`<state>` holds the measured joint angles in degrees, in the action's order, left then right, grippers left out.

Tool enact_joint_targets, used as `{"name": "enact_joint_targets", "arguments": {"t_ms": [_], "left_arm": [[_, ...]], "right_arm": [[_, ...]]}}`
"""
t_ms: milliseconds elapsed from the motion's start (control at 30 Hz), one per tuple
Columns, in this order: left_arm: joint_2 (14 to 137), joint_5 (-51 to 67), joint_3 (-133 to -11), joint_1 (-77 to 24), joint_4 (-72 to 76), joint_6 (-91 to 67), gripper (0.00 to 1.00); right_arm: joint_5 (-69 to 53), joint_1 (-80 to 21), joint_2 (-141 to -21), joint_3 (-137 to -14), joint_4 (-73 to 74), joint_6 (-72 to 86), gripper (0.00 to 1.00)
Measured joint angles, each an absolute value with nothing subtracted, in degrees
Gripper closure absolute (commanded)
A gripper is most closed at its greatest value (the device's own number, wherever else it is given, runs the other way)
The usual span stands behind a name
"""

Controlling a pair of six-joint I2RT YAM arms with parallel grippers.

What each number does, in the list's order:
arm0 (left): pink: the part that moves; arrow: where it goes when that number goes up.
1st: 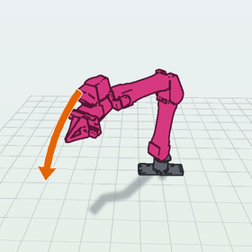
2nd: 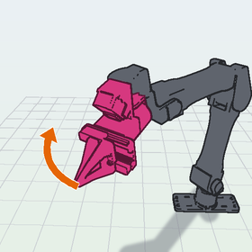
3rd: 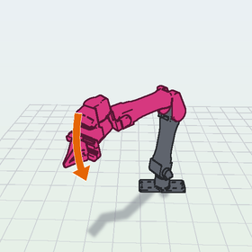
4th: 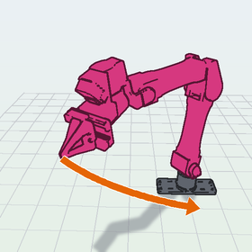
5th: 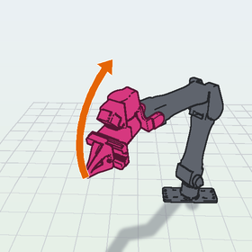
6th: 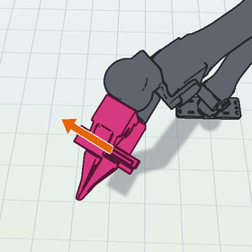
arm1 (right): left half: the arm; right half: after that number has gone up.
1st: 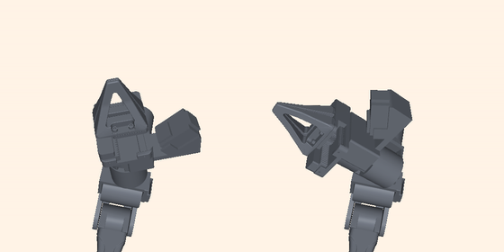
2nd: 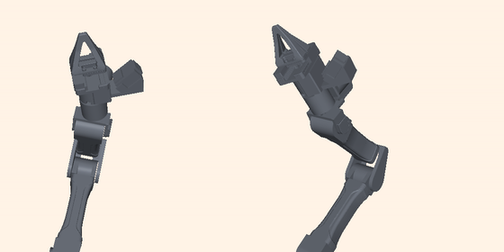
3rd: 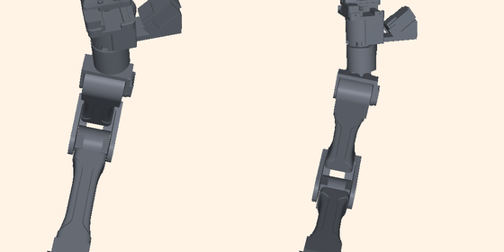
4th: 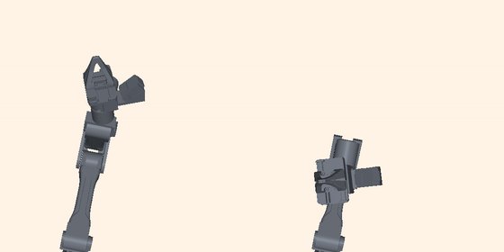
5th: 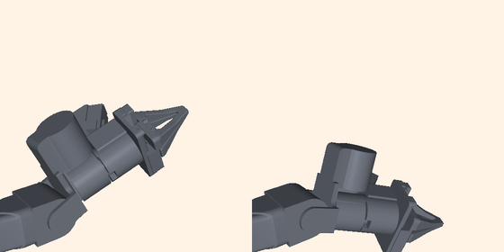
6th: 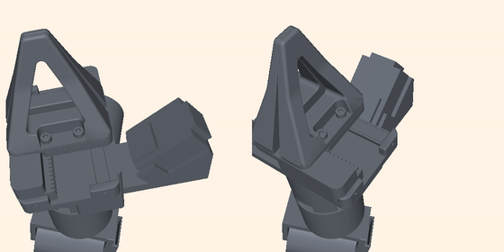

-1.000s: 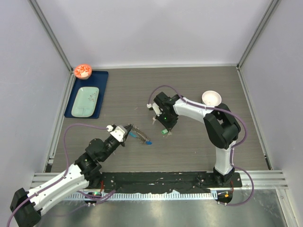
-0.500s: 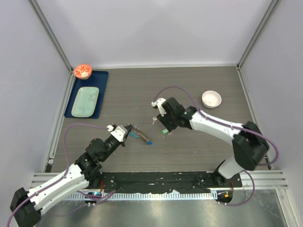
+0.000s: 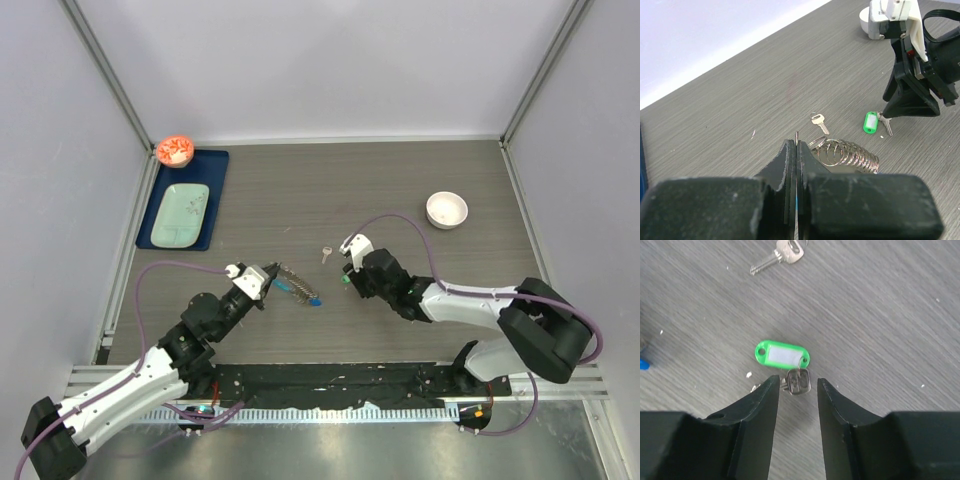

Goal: Put the keys on the keyring

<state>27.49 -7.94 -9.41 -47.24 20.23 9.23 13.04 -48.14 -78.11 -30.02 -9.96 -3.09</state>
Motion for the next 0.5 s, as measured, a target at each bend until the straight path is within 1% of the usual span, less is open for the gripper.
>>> {"name": "enact_joint_targets", "arguments": {"t_ms": [200,500], "left_arm": [[27.5,-7.9,-9.4,-47.2,20.2,9.2,1.00],[27.5,-7.9,-9.4,-47.2,20.2,9.2,1.00]], "right_arm": [[14.4,-48.1,-80.7,-30.0,-15.5,-3.1,0.61],[14.9,-47.4,-83.0,-30.5,-16.1,-3.0,0.64]]}}
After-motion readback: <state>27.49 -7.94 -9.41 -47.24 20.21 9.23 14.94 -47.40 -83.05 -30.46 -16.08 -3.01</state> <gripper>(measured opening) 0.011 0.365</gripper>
